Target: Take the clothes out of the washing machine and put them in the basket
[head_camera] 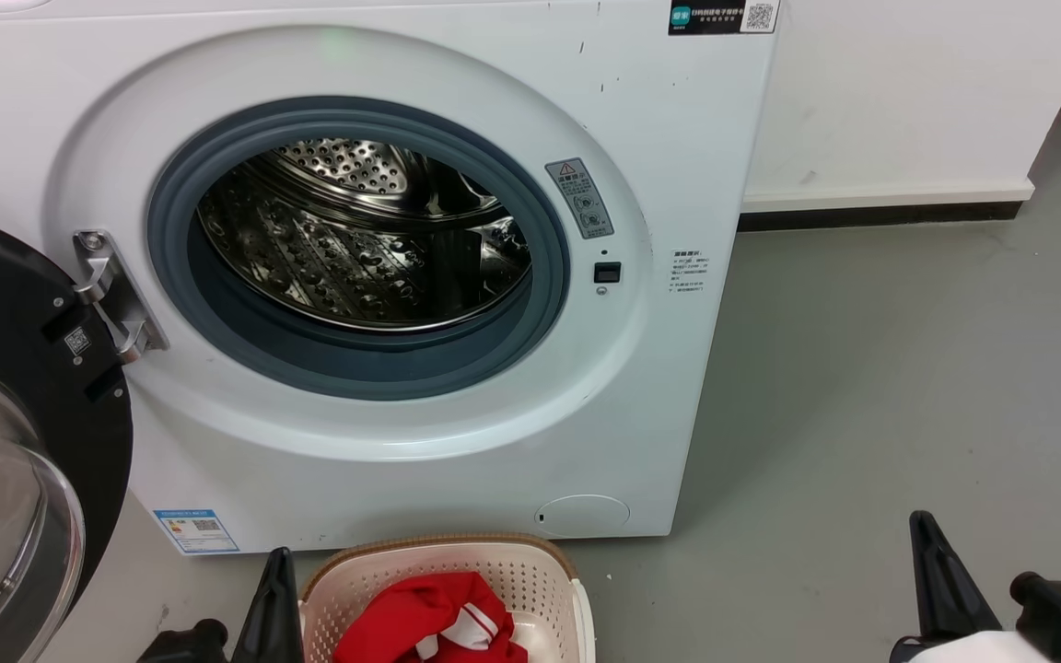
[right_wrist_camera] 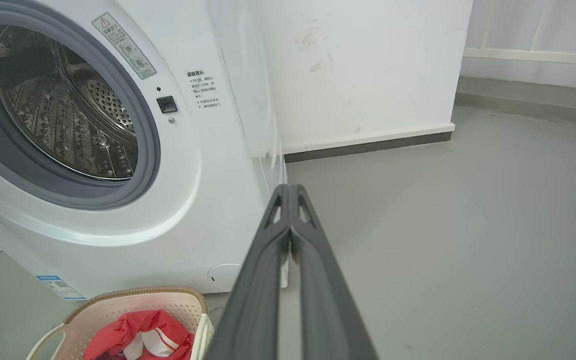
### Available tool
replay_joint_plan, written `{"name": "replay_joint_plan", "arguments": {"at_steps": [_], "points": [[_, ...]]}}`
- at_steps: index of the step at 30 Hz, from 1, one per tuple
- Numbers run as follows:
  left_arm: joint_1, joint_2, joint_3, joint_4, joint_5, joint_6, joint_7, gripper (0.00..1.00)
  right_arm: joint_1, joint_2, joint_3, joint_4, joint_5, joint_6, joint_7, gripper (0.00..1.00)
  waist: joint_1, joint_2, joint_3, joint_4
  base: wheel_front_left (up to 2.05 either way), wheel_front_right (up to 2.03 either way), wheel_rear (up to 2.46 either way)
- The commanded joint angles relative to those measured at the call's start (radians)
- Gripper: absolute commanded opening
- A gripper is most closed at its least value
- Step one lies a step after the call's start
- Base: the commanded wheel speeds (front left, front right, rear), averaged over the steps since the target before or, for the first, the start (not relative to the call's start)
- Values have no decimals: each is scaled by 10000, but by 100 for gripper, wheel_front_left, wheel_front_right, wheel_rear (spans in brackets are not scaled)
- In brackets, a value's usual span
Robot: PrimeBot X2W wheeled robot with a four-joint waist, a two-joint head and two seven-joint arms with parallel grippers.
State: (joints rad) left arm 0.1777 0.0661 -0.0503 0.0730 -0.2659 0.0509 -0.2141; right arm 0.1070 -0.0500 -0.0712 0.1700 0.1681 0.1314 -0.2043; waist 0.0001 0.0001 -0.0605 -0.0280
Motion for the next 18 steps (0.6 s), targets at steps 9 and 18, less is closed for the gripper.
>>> {"name": "replay_joint_plan", "arguments": {"at_steps": [9,18], "points": [[-665,79,213,175,-2074,-309,411,0,-536,-4,-41,-44,2199,-2,420,0,0,-1,54,25,0,0,0],[-936,90,339,362,-3447,-489,710,0,-734,-4,-81,37,3631,-3,737,0,0,-1,98,45,0,0,0]]}}
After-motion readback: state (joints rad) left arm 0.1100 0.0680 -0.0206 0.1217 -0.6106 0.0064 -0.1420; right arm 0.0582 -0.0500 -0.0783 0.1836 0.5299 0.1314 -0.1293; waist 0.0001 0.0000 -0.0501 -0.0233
